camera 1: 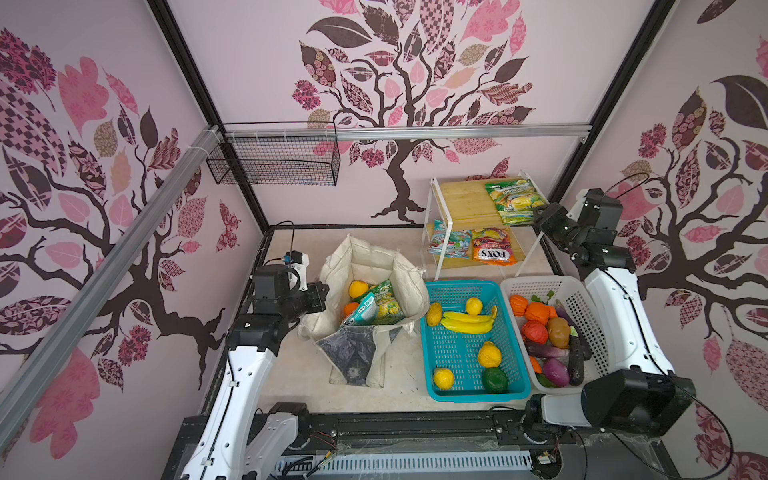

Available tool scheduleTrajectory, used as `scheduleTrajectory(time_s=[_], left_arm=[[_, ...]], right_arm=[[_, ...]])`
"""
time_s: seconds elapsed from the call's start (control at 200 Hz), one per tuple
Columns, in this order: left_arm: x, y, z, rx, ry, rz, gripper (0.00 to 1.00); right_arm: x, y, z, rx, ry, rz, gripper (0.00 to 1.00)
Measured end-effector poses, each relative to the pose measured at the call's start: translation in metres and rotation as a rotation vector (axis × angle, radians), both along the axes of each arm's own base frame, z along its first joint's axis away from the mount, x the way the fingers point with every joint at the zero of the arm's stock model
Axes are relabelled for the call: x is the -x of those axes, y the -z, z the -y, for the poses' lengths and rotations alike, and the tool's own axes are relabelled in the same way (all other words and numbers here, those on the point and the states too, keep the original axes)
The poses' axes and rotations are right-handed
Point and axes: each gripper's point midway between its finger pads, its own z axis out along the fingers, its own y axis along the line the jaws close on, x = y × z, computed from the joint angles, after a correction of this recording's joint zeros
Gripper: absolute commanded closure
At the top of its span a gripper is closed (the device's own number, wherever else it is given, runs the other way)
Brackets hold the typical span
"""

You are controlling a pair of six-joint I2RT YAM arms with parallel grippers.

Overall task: Place the food into the grocery bag and tie it
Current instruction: 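Grasp the green Fox's Spring Tea candy bag on the shelf with the right gripper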

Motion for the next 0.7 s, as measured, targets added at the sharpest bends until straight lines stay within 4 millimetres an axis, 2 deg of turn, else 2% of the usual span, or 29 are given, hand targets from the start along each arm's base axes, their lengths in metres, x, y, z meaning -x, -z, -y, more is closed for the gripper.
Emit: scheduleTrajectory(time_s=[0.24,0.365,0.545,0.7], left_arm=[[0.000,0.000,0.000,-0.001,0.000,0.000,1.00],[0.000,0.000,0.000,0.000,0.000,0.000,1.00],[0.000,0.001,0.000,0.001,0.002,-0.003,1.00],[-0.001,0.002,0.001,0.001,0.002,-0.009,1.00]], right_arm=[[-0.006,0.000,0.001,-0.013,0.004,0.013,0.55],[-0.011,0.002,0.004,-0.022,0.008,0.017,0.65],[-0.017,0.001,0.001,-0.050,-0.010,0.043,0.60],[-0.018,0.000,-0.002,-0.075,-0.025,0.058,0.60]])
